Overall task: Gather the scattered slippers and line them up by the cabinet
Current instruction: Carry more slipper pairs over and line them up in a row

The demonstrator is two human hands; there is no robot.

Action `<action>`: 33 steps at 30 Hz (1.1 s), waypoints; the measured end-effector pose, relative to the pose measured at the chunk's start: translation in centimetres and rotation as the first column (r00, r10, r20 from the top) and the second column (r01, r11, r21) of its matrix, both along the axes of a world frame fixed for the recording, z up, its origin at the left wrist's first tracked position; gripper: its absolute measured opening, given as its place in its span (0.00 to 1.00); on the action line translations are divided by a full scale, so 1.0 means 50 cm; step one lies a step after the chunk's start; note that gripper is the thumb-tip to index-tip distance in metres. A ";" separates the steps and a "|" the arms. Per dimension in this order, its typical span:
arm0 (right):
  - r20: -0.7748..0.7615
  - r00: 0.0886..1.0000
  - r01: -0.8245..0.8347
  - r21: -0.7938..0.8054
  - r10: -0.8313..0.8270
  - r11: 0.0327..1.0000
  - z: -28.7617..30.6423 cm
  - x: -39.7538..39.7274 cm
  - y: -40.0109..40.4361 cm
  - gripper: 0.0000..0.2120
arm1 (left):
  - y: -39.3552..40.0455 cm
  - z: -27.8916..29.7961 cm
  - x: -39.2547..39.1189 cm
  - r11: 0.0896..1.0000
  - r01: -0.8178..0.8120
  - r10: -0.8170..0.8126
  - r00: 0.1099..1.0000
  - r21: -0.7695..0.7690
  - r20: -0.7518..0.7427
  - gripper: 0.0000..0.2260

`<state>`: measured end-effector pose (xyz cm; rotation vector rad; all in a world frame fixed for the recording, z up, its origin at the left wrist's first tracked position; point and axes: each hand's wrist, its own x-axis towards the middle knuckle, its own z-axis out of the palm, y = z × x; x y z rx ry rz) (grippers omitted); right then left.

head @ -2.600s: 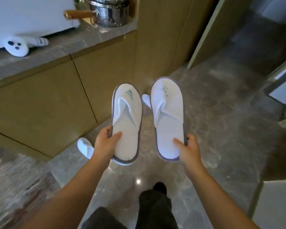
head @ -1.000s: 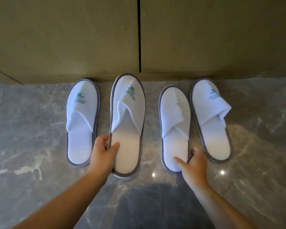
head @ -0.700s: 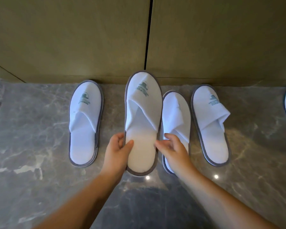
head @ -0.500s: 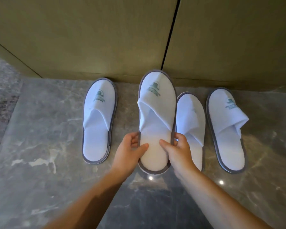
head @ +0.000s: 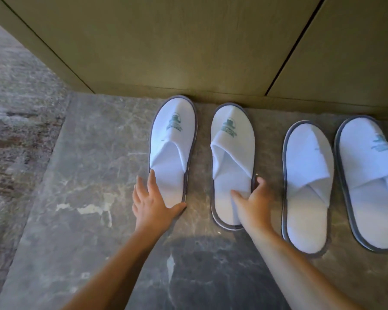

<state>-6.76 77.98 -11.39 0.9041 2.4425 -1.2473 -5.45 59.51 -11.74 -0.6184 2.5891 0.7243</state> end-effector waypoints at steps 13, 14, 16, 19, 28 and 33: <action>0.180 0.964 -0.243 0.305 0.194 0.921 -0.018 0.019 -0.072 0.54 | 0.005 -0.024 -0.011 0.999 0.019 -0.019 1.000 -0.044 0.000 0.47; 0.177 0.966 -0.236 0.301 0.189 0.924 -0.020 0.018 -0.074 0.54 | 0.004 -0.025 -0.010 0.999 0.019 -0.019 1.000 -0.042 -0.006 0.47; 0.165 0.972 -0.209 0.291 0.166 0.934 -0.025 0.015 -0.077 0.53 | 0.002 -0.025 -0.010 0.999 0.015 -0.015 1.000 -0.041 -0.016 0.46; 0.148 0.981 -0.163 0.290 0.124 0.943 -0.027 0.013 -0.086 0.52 | 0.002 -0.025 -0.008 0.999 0.007 -0.008 1.000 -0.039 -0.023 0.46; 0.144 0.989 -0.085 0.275 0.047 0.958 -0.028 0.011 -0.101 0.51 | 0.003 -0.026 -0.007 0.999 -0.002 0.002 1.000 -0.044 -0.017 0.45; 0.139 0.990 -0.076 0.271 0.039 0.960 -0.030 0.012 -0.099 0.51 | 0.002 -0.029 -0.006 0.999 -0.008 0.007 1.000 -0.040 -0.012 0.46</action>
